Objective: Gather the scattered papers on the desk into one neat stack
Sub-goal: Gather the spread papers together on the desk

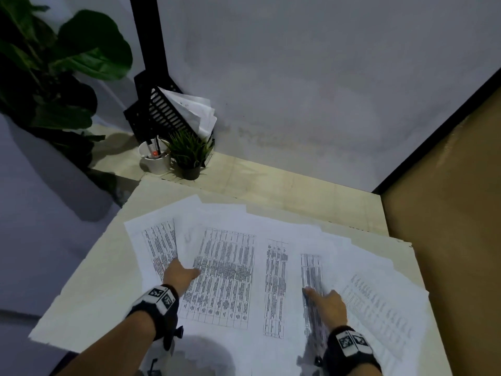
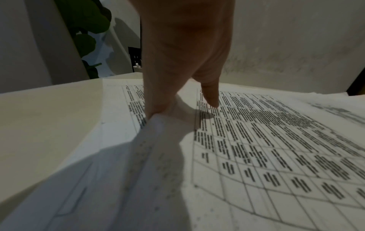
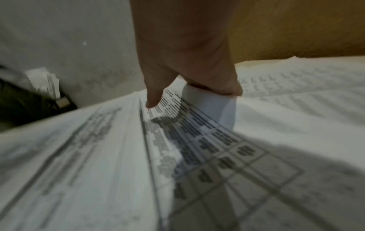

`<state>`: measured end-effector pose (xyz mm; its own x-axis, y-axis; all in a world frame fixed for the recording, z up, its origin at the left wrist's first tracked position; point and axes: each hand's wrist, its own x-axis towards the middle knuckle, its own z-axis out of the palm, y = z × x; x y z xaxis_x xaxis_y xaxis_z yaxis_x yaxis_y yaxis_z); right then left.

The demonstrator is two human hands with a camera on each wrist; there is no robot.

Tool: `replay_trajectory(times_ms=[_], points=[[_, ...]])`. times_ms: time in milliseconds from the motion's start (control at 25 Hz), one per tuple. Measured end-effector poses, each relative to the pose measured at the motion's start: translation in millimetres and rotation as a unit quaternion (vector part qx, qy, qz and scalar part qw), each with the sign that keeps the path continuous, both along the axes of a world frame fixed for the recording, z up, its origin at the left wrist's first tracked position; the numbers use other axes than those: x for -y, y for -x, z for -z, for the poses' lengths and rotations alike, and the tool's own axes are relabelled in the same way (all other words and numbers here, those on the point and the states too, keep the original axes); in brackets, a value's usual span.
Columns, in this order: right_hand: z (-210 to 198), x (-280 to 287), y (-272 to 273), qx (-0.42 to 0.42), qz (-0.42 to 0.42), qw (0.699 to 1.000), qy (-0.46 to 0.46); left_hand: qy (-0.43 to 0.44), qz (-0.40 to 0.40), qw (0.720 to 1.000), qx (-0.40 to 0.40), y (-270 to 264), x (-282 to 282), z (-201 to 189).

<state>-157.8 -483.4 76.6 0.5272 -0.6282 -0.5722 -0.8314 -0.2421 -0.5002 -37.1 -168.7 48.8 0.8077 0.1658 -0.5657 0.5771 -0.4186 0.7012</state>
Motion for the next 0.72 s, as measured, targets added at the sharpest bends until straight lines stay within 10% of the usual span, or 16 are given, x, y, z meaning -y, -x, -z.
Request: replay_trajectory(times_ms=[240,720], points=[[-10,8,-10,0.056,-0.026,0.996,-0.062,0.113,0.126,0.986,-0.009,-6,-9,-18],[-23,-62,-12,0.004,-0.059,0.971,-0.231,0.218,0.084,0.968,-0.091,21,-21,-7]])
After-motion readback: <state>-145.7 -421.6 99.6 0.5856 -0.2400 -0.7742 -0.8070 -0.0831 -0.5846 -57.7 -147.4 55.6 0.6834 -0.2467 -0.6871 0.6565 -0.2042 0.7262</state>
